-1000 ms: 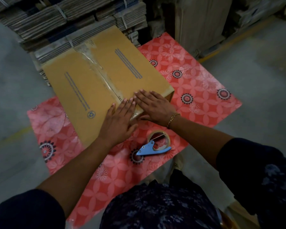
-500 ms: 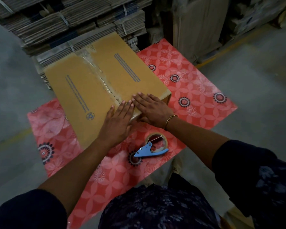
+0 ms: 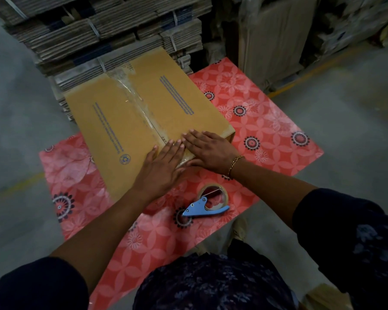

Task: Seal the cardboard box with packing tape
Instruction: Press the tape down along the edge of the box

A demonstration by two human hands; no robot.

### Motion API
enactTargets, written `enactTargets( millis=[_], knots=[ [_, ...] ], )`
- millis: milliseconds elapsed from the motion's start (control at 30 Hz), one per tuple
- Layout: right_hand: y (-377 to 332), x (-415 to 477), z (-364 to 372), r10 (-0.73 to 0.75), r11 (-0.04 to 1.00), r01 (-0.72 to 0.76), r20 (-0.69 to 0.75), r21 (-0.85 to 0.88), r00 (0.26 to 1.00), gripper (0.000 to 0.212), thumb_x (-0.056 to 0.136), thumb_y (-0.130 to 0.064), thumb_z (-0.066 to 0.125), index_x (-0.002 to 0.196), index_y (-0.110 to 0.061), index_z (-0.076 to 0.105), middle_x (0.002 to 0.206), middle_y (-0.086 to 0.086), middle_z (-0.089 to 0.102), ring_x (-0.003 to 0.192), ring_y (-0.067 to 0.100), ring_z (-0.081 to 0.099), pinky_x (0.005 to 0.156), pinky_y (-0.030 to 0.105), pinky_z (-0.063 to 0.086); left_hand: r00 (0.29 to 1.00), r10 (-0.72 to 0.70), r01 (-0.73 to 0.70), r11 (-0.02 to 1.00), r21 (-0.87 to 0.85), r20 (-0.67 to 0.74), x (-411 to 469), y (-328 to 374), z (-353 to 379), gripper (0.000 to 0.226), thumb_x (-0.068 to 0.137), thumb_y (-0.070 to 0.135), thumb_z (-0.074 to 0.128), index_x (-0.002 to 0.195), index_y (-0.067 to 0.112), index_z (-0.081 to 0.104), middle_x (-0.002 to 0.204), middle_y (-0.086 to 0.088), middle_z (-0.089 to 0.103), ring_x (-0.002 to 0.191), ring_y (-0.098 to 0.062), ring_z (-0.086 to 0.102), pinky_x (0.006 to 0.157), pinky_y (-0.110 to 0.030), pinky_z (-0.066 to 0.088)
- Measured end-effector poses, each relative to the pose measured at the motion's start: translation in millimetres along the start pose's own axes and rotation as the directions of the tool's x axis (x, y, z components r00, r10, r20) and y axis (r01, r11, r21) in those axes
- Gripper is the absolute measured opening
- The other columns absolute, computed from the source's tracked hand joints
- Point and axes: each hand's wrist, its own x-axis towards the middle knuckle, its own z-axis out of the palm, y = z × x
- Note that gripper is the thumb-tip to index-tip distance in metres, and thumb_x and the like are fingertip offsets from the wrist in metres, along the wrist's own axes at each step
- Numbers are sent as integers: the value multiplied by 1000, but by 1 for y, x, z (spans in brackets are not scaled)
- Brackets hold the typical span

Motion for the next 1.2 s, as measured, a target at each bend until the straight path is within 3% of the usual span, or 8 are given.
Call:
enactTargets(
  millis=[233, 367, 567, 800, 900, 1000, 1100, 1200],
  knots=[
    [3, -1, -2, -18, 1000, 18, 42, -8, 999, 73, 97, -60, 27, 152, -13, 37, 159, 5, 38, 147, 25, 34, 114, 42, 34, 998, 17, -16, 1000, -25, 58, 0, -3, -2, 75, 93, 51, 26, 160, 18, 14, 169, -1, 14, 156, -18, 12, 123, -54, 18],
    [4, -2, -3, -27, 1000, 28, 75, -11, 997, 70, 99, -55, 35, 155, -14, 29, 163, 6, 30, 150, 26, 27, 117, 43, 28, 999, -53, 53, 998, -19, -10, 3, 7, -4, 78, 94, 64, 30, 156, 16, 32, 164, -1, 33, 152, -19, 27, 120, -53, 26],
    [4, -3, -3, -34, 999, 35, 109, -5, 993, 71, 98, -45, 49, 157, -14, 24, 165, 6, 24, 152, 26, 22, 120, 44, 23, 998, -56, 57, 998, 23, -26, 5, 11, -2, 67, 99, 51, 23, 151, 12, 39, 159, -5, 42, 149, -23, 36, 117, -54, 30],
    [-9, -6, -3, 63, 998, -63, 17, 31, 998, 91, 81, -64, 59, 153, -14, 34, 161, 5, 35, 149, 25, 30, 117, 45, 27, 999, 31, -33, 998, 45, 39, -5, 2, -2, 94, 76, 35, 63, 158, 10, 23, 167, -8, 22, 155, -25, 20, 121, -57, 24],
    [-16, -1, 2, 112, 994, -110, -102, 24, 988, 85, 77, -66, 64, 142, -13, 49, 150, 5, 51, 139, 26, 46, 106, 44, 38, 1000, 14, -14, 998, 54, 13, -4, 4, -1, 95, 78, 47, 61, 157, 10, 24, 167, -6, 23, 155, -23, 21, 122, -55, 23],
    [-11, 2, 3, 49, 998, -53, -96, -33, 994, 79, 78, -65, 63, 137, -12, 52, 146, 6, 54, 134, 28, 50, 98, 43, 42, 999, -22, 23, 999, 35, -25, -1, 6, 1, 85, 85, 55, 58, 154, 12, 32, 163, -5, 34, 152, -21, 28, 120, -53, 27],
    [-10, 4, 5, 25, 999, -29, -114, -34, 993, 74, 82, -63, 61, 134, -11, 53, 144, 8, 55, 132, 29, 51, 96, 43, 42, 998, -23, 26, 998, 56, -59, 0, 7, 2, 73, 91, 49, 56, 151, 11, 39, 159, -5, 41, 148, -23, 37, 117, -53, 34],
    [-9, 2, 3, 30, 998, -35, -111, -42, 993, 73, 83, -63, 60, 135, -11, 52, 145, 8, 54, 133, 29, 50, 96, 43, 43, 999, -17, 19, 997, 70, -28, 0, 10, -2, 71, 90, 45, 38, 151, 10, 37, 161, -6, 39, 148, -24, 36, 116, -54, 34]
  ],
)
